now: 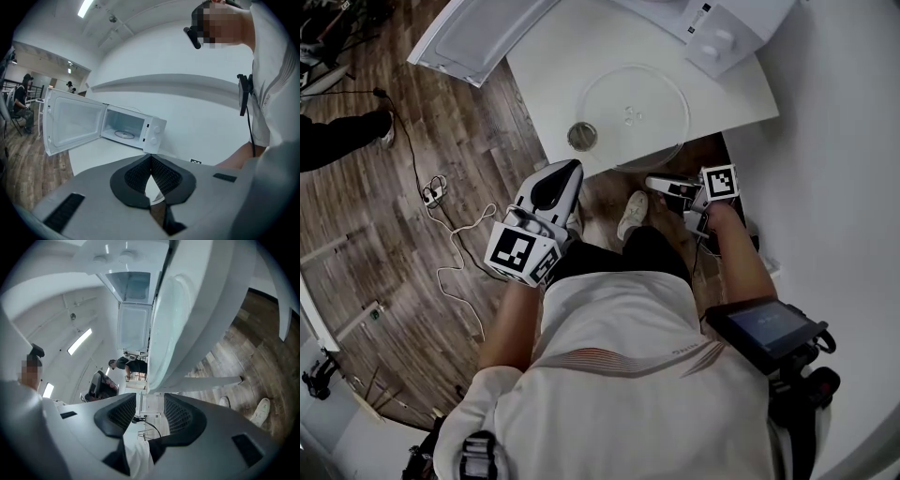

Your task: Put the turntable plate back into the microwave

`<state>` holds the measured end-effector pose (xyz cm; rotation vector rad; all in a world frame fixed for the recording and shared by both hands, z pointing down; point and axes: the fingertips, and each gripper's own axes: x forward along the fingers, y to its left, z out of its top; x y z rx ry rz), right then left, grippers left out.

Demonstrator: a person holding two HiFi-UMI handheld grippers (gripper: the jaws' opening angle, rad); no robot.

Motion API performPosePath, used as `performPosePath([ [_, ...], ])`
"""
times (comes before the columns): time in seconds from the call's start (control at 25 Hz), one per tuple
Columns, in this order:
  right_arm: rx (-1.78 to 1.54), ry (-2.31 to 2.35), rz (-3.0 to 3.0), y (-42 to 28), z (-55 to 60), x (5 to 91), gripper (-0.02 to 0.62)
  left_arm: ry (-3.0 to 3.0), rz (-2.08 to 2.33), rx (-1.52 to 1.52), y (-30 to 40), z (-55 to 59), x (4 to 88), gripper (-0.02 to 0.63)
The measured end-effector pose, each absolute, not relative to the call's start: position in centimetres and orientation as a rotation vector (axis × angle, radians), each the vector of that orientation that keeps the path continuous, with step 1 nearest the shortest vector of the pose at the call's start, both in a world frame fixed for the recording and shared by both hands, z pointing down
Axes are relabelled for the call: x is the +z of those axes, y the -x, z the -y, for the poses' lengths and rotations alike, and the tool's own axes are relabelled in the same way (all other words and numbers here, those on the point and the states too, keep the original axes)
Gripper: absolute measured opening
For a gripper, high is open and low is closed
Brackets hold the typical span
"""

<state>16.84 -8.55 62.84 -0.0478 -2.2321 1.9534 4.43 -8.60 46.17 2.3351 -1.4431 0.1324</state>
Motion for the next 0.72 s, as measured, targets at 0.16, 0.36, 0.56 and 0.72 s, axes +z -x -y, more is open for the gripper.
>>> performPosePath([
  [0.16, 1.967, 0.158, 2.203, -15.3, 8.6, 63.2, 0.166, -2.33, 1.453, 0.142, -4.5, 8.5, 46.6, 0.011],
  [0.36, 1.983, 0.213, 2.161, -14.0, 8.9, 63.8, 0.166, -2.322, 1.45, 0.153, -4.5, 8.3, 47.0, 0.011],
  [0.56, 2.0, 0.287, 2.102, -13.1, 9.1, 64.5, 0.164, -2.316, 1.449, 0.155, -4.5, 8.5, 47.5, 0.011],
  [0.72, 2.036, 0.3, 2.061, -12.9, 9.5, 64.5, 0.164, -2.313, 1.454, 0.154, -4.2, 8.3, 47.4, 0.011],
])
